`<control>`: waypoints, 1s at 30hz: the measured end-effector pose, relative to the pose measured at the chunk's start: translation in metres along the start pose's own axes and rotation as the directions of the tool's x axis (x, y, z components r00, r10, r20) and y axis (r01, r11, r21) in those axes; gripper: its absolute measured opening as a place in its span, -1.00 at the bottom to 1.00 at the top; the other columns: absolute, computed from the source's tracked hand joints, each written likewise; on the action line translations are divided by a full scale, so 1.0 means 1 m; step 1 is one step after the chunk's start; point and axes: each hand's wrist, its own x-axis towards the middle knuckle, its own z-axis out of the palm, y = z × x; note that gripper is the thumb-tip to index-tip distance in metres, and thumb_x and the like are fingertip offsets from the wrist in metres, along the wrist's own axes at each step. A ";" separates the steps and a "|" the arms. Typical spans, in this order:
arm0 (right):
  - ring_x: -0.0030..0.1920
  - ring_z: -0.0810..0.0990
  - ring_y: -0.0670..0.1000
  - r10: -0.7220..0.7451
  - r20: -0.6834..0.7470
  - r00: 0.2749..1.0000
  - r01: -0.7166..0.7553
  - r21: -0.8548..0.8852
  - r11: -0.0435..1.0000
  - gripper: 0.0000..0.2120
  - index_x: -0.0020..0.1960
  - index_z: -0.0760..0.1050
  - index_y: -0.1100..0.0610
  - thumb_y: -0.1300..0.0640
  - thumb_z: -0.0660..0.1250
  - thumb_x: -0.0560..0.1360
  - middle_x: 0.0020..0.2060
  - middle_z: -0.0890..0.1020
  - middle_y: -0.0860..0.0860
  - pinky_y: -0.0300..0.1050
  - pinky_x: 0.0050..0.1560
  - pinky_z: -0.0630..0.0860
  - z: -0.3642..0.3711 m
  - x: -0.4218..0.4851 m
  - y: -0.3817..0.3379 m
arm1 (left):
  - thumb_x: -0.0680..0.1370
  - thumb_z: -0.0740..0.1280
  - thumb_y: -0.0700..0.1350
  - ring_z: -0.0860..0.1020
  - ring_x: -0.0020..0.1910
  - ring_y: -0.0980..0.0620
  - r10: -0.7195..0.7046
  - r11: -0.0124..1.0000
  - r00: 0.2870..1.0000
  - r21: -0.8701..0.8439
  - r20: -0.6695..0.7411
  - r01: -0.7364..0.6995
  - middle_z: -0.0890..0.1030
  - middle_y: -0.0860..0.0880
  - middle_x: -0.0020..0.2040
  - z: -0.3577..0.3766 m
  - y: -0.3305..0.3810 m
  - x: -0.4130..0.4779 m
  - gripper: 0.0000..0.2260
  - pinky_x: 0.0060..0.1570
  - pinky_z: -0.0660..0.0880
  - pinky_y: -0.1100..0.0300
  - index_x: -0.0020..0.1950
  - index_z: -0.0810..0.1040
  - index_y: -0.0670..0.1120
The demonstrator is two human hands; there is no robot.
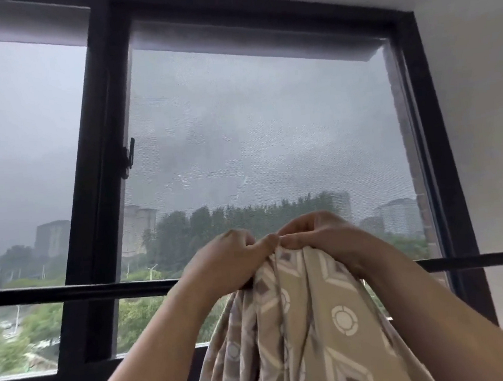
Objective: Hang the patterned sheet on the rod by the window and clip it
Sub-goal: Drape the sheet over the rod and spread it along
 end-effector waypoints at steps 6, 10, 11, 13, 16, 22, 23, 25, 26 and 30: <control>-0.28 0.59 -0.34 -0.222 -0.518 0.826 0.148 -0.181 0.972 -0.73 -0.29 0.62 -0.11 0.25 0.45 0.43 -0.41 0.64 -0.28 -0.52 -0.22 0.40 0.022 -0.018 0.020 | 0.44 0.38 0.17 0.61 -0.26 0.13 0.112 0.959 0.955 -0.282 0.273 -0.031 0.67 0.08 -0.20 0.004 -0.010 0.009 -0.78 -0.17 0.55 0.12 -0.07 0.59 0.05; -0.17 0.61 -0.29 -0.188 -0.658 0.729 0.215 -0.041 0.976 -0.82 -0.16 0.64 -0.08 0.21 0.42 0.48 -0.23 0.68 -0.18 -0.52 -0.17 0.43 0.035 -0.047 0.039 | 0.44 0.39 -0.13 0.52 -0.24 0.16 0.211 0.958 0.955 -0.238 0.208 -0.160 0.61 0.09 -0.15 0.009 -0.013 0.006 -0.83 -0.25 0.46 0.29 -0.01 0.55 0.08; -0.17 0.62 -0.28 -0.157 -0.659 0.736 0.214 0.007 0.977 -0.85 -0.11 0.64 -0.06 0.20 0.42 0.49 -0.20 0.68 -0.16 -0.49 -0.17 0.45 0.032 -0.050 0.042 | 0.44 0.32 -0.19 0.49 -0.26 0.13 0.216 0.959 0.963 -0.221 0.163 -0.177 0.59 0.05 -0.19 0.011 -0.013 0.006 -0.85 -0.28 0.45 0.27 -0.08 0.54 0.05; -0.22 0.62 -0.25 -0.101 -0.641 0.761 0.182 0.062 0.981 -0.86 -0.09 0.64 -0.04 0.21 0.43 0.49 -0.20 0.68 -0.13 -0.40 -0.19 0.51 0.018 -0.049 0.047 | 0.44 0.26 -0.27 0.43 -0.32 0.07 0.179 0.950 0.978 -0.279 0.110 -0.143 0.49 0.02 -0.31 0.016 -0.015 0.007 -0.83 -0.32 0.43 0.16 -0.27 0.45 -0.02; -0.24 0.66 -0.08 -0.037 -0.639 0.768 0.113 0.079 0.991 -0.84 -0.12 0.64 0.00 0.26 0.40 0.51 -0.23 0.70 -0.04 -0.14 -0.19 0.62 -0.013 -0.042 0.050 | 0.43 0.32 -0.34 0.35 -0.42 0.06 0.123 0.936 0.989 -0.341 0.087 -0.086 0.37 0.04 -0.45 0.019 -0.020 0.011 -0.70 -0.41 0.34 0.16 -0.41 0.37 -0.05; -0.33 0.57 0.06 0.072 -0.771 0.632 -0.053 0.049 0.997 -0.88 -0.02 0.64 0.14 0.26 0.35 0.50 -0.23 0.65 0.06 0.00 -0.27 0.59 -0.126 -0.032 0.074 | 0.47 0.42 -0.34 0.37 -0.52 0.15 -0.043 0.925 0.999 -0.376 0.027 0.050 0.40 -0.07 -0.43 0.010 -0.028 0.020 -0.72 -0.55 0.35 0.32 -0.36 0.41 -0.12; -0.35 0.55 0.07 0.082 -0.735 0.673 -0.137 -0.015 0.990 -0.88 -0.06 0.64 0.15 0.29 0.34 0.50 -0.23 0.64 0.08 -0.05 -0.32 0.56 -0.139 -0.035 0.082 | 0.47 0.40 -0.36 0.37 -0.50 0.14 -0.052 0.928 0.997 -0.365 0.049 0.067 0.40 -0.08 -0.41 0.011 -0.025 0.022 -0.74 -0.54 0.36 0.33 -0.34 0.42 -0.15; -0.27 0.57 0.09 0.115 -0.586 0.802 -0.345 -0.296 0.891 -0.81 -0.17 0.62 0.11 0.35 0.30 0.46 -0.22 0.64 0.08 -0.12 -0.26 0.54 -0.150 -0.040 0.089 | 0.45 0.34 -0.39 0.38 -0.48 0.13 -0.068 0.914 0.992 -0.393 0.106 0.104 0.40 -0.07 -0.40 0.014 -0.014 0.023 -0.78 -0.52 0.36 0.35 -0.32 0.43 -0.15; -0.18 0.58 0.09 0.151 -0.518 0.842 -0.425 -0.465 0.777 -0.80 -0.15 0.62 0.10 0.33 0.28 0.44 -0.17 0.64 0.06 -0.11 -0.16 0.54 -0.149 -0.043 0.091 | 0.42 0.32 -0.37 0.38 -0.49 0.13 -0.086 0.891 0.987 -0.433 0.136 0.138 0.41 -0.05 -0.41 0.017 -0.008 0.023 -0.82 -0.52 0.37 0.33 -0.31 0.44 -0.15; 0.08 0.52 0.12 -0.168 -0.396 0.903 -0.271 -0.827 0.493 -0.81 0.00 0.60 -0.02 -0.01 0.25 0.50 0.08 0.57 0.00 0.02 0.15 0.47 -0.115 -0.042 0.076 | 0.29 0.33 -0.11 0.40 -0.45 0.09 -0.098 0.885 0.984 -0.439 0.148 0.155 0.43 0.03 -0.44 0.025 0.005 0.020 -0.93 -0.43 0.37 0.23 -0.35 0.46 -0.06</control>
